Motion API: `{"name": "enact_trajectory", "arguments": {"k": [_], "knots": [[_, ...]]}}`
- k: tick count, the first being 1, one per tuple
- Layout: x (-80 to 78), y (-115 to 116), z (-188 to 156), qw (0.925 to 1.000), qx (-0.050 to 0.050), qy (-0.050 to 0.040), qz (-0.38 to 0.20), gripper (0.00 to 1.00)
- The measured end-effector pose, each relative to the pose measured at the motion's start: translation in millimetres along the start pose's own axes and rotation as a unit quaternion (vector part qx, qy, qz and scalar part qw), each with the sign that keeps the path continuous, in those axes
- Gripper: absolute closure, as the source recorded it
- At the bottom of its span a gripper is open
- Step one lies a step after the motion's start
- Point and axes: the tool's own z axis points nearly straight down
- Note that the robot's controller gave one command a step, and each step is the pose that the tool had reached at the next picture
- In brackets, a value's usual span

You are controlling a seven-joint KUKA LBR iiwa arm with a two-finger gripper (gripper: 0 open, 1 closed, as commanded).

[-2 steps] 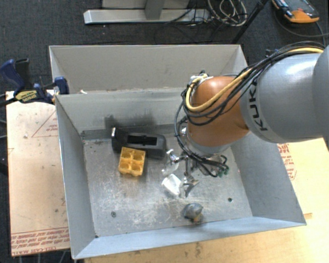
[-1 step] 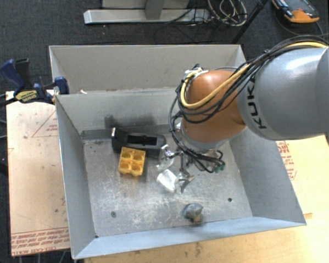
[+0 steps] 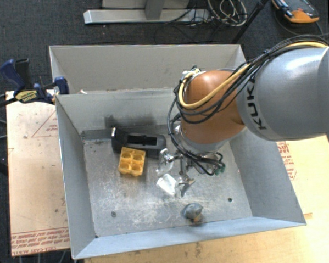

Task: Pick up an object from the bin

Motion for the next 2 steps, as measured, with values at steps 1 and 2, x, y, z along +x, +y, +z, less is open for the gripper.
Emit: {"name": "enact_trajectory", "arguments": {"k": [1,2], "knots": [[-8.3,-4,-42,0.9999,0.005,-0.0104,-0.002,1.00],[2.0,6,-75,1.0000,0.003,-0.0048,0.000,1.00]]}}
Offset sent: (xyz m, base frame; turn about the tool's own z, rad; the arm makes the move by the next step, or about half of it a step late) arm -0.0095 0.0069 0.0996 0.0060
